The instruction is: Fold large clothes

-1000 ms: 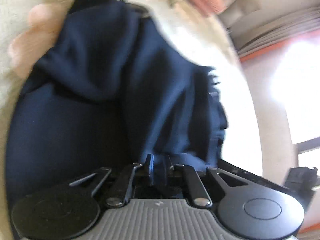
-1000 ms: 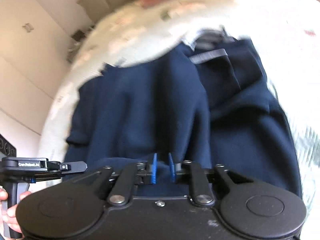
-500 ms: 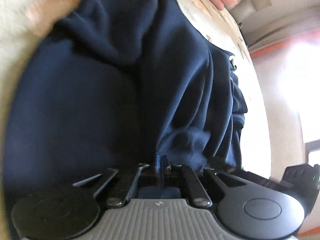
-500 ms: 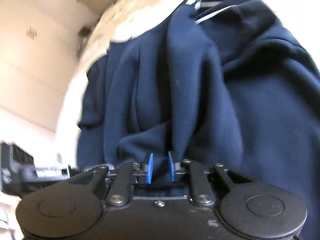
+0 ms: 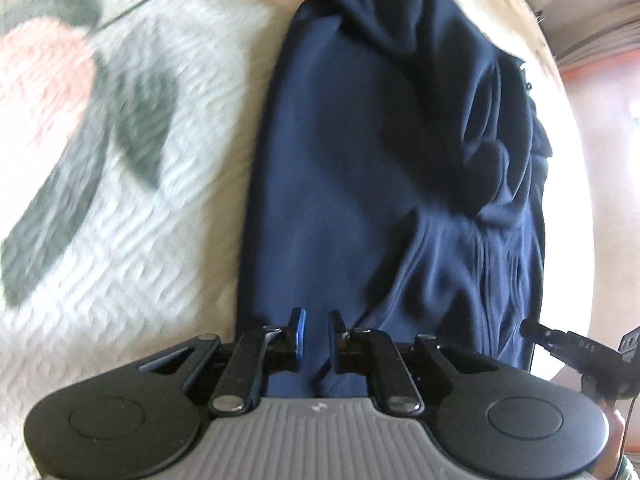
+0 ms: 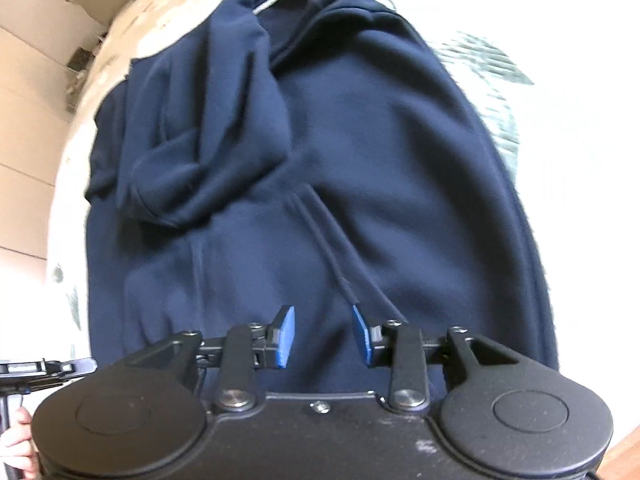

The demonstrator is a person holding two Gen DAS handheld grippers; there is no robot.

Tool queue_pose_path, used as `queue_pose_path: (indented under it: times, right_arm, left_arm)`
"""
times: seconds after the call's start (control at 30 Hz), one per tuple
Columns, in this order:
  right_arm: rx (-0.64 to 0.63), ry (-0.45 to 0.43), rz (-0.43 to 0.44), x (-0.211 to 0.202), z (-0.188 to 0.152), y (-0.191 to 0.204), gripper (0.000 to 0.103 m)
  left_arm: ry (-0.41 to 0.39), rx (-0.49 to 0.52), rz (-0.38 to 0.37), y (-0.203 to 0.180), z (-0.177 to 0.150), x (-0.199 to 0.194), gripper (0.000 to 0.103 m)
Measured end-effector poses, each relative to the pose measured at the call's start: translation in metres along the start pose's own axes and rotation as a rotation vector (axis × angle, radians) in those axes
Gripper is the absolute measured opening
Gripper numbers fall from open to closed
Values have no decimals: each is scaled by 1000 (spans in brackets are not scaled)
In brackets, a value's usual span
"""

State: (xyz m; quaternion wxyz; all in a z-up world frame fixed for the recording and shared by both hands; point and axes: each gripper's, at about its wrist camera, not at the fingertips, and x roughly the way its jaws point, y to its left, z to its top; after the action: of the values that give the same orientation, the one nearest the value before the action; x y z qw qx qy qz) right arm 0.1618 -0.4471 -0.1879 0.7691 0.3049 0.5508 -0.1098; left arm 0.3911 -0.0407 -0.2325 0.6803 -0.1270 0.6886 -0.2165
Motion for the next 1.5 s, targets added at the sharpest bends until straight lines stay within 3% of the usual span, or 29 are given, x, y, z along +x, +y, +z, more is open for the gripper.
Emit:
queue_pose_path:
  times: [0.17,0.27,0.33,0.4,0.43,0.5,0.67,0.8,0.9,1.03,1.1,1.2,1.23,1.27,1.33,1.4,1.5]
  right_arm:
    - [-36,-4,-129,-21,-23,-23,56]
    - [-6,1,-211,-28,-33,-43,60]
    - [36,-4,-257,-35,-37,-58,60]
    - [81,-34,-279,-44,-39,-69,65]
    - [99,-44,-294,-47,-40,-74,74]
    - [121,-40,-314,-48,-41,-82,78]
    - [153,41,-283,-37,-53,-92,78]
    - [137,48,-303,-33,-65,-98,78]
    - [177,39,-276,-32,-70,-103,78]
    - [184,55,-209,-26,-78,-99,78]
    - [147,50,-202,-25,-81,-92,72]
    - [130,28,-185,-30,-82,-89,49]
    - [140,24,-166,-33,-82,-91,31]
    - [153,24,-130,-34,-80,-93,19]
    - [159,20,-96,-39,-77,-92,19]
    - [156,7,-67,-45,-68,-87,19]
    - [203,-61,23,-67,-41,-81,18]
  left_arm:
    - [84,51,51,7,-19,9,25]
    - [59,78,118,11,-30,-3,28]
    - [62,59,109,19,-35,-11,43]
    - [94,40,75,31,-44,-18,47]
    - [111,37,68,32,-48,-16,47]
    - [124,31,81,37,-55,-12,47]
    - [144,-26,27,45,-65,3,48]
    - [140,-53,-21,51,-68,3,57]
    - [169,-81,-93,55,-73,5,58]
    - [152,-116,-130,65,-83,7,57]
    - [136,-146,-138,71,-88,8,52]
    - [130,-165,-106,75,-96,8,32]
    - [134,-168,-86,75,-95,3,21]
    - [136,-172,-66,74,-93,-1,18]
    - [127,-198,-45,71,-93,-5,9]
    - [71,-194,-43,57,-89,-17,7]
    - [-56,-229,-141,38,-67,-50,6]
